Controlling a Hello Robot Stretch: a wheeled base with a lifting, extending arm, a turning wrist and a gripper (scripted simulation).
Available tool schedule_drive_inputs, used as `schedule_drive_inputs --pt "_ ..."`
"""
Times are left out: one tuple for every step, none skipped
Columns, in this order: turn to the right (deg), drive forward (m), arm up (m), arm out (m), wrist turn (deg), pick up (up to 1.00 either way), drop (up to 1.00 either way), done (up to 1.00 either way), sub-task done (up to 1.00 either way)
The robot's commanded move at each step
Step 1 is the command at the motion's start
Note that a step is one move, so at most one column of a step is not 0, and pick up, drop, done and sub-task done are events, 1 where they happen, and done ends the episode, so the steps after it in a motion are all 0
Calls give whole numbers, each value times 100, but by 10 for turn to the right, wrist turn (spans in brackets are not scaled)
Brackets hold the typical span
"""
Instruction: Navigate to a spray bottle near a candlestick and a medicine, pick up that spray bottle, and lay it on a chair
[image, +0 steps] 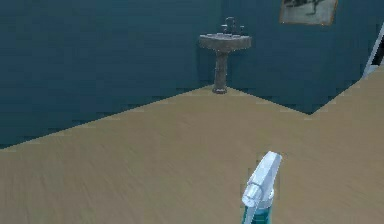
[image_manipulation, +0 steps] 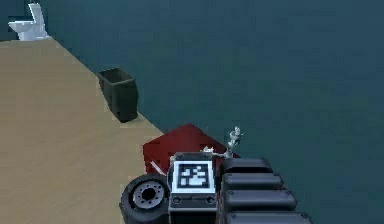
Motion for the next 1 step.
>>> schedule_drive_inputs --pt "450 0 0 0 0 0 0 0 0"
